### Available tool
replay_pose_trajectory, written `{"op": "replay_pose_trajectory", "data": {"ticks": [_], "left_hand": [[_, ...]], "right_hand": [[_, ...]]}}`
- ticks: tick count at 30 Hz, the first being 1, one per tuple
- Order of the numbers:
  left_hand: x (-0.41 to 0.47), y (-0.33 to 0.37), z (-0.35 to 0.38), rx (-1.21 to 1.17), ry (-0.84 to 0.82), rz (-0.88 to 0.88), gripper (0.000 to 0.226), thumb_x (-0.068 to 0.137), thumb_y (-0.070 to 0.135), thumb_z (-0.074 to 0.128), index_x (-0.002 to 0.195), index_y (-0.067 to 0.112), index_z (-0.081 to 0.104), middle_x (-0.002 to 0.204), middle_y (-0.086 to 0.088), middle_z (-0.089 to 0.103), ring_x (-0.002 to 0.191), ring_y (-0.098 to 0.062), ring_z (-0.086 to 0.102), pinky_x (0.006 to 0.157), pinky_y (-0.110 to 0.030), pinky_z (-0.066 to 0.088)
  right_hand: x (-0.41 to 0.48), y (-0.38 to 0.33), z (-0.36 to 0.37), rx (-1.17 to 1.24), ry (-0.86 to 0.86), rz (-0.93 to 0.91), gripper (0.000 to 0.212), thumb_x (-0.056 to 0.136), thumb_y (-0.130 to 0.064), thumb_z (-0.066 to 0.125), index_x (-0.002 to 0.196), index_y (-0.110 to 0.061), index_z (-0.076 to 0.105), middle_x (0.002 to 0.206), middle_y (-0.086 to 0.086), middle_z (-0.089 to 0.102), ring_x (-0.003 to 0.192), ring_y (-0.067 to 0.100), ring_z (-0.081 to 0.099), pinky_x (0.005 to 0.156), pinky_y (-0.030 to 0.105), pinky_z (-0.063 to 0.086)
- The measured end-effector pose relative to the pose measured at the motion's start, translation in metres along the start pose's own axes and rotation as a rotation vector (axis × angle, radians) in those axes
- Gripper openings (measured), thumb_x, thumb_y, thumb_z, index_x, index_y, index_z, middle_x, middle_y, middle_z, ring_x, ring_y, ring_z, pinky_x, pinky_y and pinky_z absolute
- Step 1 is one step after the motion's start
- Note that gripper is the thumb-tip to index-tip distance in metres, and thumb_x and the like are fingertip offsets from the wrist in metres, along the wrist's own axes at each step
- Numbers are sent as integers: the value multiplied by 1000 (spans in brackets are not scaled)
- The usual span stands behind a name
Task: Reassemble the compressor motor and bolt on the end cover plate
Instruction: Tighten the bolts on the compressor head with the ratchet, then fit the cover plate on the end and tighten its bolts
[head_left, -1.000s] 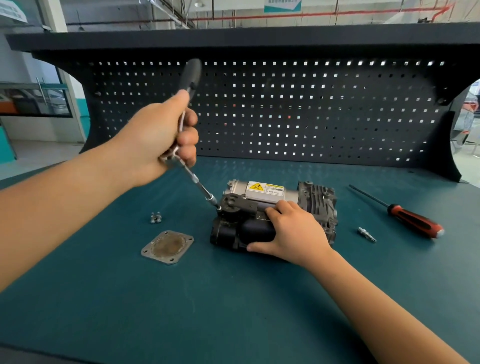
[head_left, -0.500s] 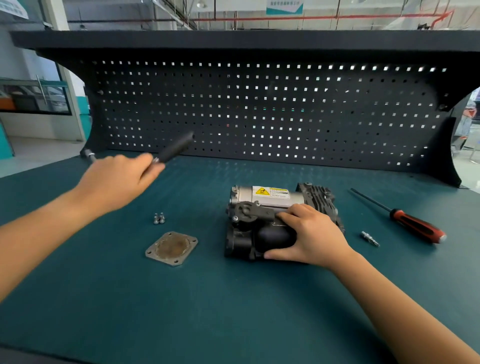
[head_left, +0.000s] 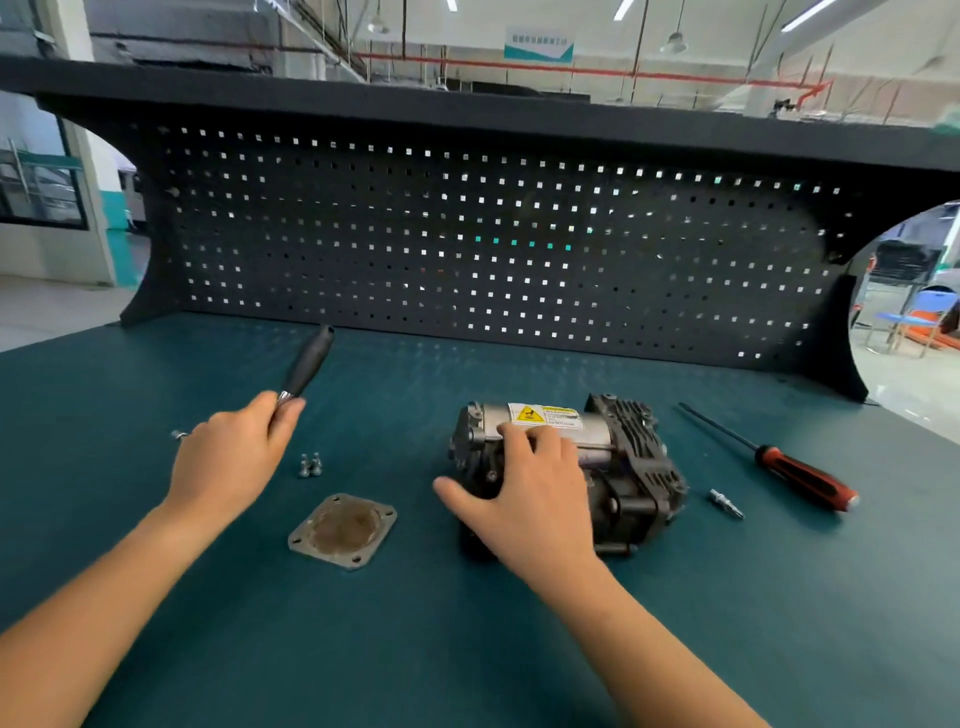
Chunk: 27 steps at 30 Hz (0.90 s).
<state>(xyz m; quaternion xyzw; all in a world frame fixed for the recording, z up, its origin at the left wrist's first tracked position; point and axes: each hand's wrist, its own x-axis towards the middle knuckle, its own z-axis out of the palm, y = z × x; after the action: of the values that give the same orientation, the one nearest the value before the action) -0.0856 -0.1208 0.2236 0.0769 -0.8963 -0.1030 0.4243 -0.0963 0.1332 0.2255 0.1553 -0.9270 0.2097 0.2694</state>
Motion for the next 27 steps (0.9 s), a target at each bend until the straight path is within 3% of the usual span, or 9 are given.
{"op": "replay_pose_trajectory", "data": {"ticks": [5,8,11,15,17,19,22,24,27], "left_hand": [[-1,-7,4,-133,-40,-128,36,95,29,47,68,5,48,45,-14,54,49,-37,57,52,-45,46],[-1,-9,3,-248,-20,-156,38,96,28,45,64,8,45,44,-10,54,43,-27,58,50,-39,45],[-2,-15,4,-328,-33,-188,39,96,30,44,63,10,45,46,-9,54,40,-18,59,51,-38,47],[-1,-30,10,-367,9,-220,39,96,29,45,62,11,45,44,-6,54,36,-5,56,47,-29,43],[-3,-37,12,-366,63,-214,39,96,28,46,60,13,44,41,-2,52,39,0,56,49,-24,39],[-4,-40,12,-384,88,-228,40,97,28,46,59,14,43,41,-1,51,40,2,55,49,-20,38],[-6,-42,12,-405,98,-234,42,97,27,45,59,12,43,42,0,52,43,2,57,47,-13,37],[-7,-41,13,-419,95,-240,42,97,27,44,59,10,44,43,-1,53,45,2,57,47,-9,37],[-7,-43,15,-427,92,-233,42,97,28,44,59,10,44,44,-2,53,43,2,57,46,-8,37]], "right_hand": [[7,-7,15,122,223,76,25,81,-29,62,91,-6,60,96,8,53,93,27,42,79,32,31],[4,-8,14,197,251,79,15,75,-16,65,81,-2,62,88,11,55,88,30,44,76,33,32],[-6,-3,4,268,267,-7,11,70,-12,66,74,-3,64,80,9,57,81,28,48,69,25,27],[-27,21,-22,490,131,-230,18,67,-30,57,71,-14,63,78,-2,57,81,9,48,74,13,35],[-31,40,-37,596,-26,-309,13,70,-34,59,79,-25,62,89,-7,57,90,4,51,82,13,38],[-32,60,-50,625,-136,-347,21,74,-35,65,94,-31,64,109,-5,55,107,5,51,94,16,37],[-31,86,-60,635,-202,-245,44,70,-30,71,113,-37,66,137,-6,37,130,-5,33,105,9,25],[-29,103,-64,629,-170,-99,60,64,-34,77,118,-41,52,135,-12,35,124,-15,31,102,6,23],[-22,124,-66,651,-128,117,69,62,-31,79,120,-46,44,119,-10,48,119,-4,44,104,24,28]]}}
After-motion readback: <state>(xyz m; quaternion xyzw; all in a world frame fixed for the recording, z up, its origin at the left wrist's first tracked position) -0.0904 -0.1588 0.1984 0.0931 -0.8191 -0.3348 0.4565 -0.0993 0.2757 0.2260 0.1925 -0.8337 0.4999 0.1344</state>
